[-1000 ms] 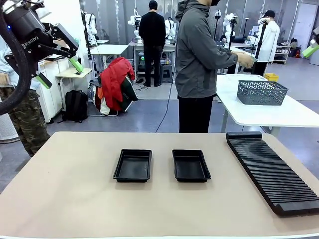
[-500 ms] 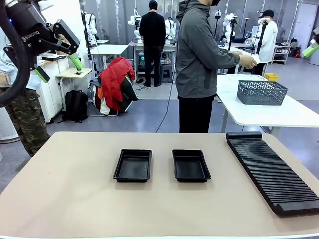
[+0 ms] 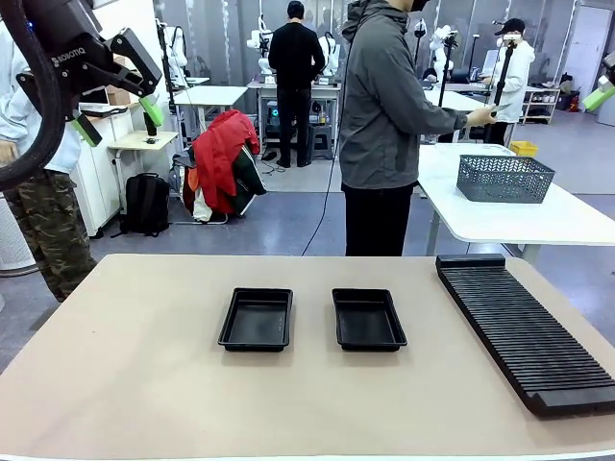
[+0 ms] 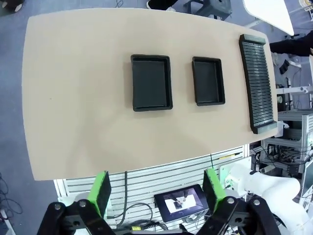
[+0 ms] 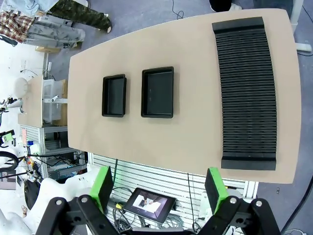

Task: Inspect and transfer BCBs to ESD trays.
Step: Pick up the Blank PCB from the PCB Rack and place it in the left ESD tray.

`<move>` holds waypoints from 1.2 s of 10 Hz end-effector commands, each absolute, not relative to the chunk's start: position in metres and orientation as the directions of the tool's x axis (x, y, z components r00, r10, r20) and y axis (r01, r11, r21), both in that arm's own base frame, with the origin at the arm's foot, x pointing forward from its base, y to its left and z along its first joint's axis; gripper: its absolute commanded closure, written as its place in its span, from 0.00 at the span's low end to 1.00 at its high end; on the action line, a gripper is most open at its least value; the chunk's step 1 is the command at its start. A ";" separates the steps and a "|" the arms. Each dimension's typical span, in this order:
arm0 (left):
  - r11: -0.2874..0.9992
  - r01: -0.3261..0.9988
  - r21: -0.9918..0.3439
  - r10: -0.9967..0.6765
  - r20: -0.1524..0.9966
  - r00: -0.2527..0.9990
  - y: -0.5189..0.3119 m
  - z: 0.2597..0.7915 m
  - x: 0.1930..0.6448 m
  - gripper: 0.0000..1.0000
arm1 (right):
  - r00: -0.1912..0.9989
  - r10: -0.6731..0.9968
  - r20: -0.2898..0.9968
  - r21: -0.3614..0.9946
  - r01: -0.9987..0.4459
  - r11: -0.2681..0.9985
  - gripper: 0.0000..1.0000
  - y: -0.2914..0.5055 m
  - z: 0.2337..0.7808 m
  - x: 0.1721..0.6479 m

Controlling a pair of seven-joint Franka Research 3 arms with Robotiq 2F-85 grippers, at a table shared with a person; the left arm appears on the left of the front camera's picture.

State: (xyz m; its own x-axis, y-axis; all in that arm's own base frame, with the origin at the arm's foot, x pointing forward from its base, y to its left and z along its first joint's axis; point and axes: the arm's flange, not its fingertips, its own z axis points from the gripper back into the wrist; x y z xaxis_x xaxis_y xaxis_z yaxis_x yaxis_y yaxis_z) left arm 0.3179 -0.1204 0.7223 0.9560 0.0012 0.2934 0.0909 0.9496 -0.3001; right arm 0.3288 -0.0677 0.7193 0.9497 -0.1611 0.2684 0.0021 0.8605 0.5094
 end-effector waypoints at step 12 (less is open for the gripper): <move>0.948 0.134 -0.287 -0.044 0.301 0.953 -0.125 0.722 0.320 0.00 | 0.950 -0.161 0.268 0.512 0.001 0.859 0.00 -0.068 0.719 0.328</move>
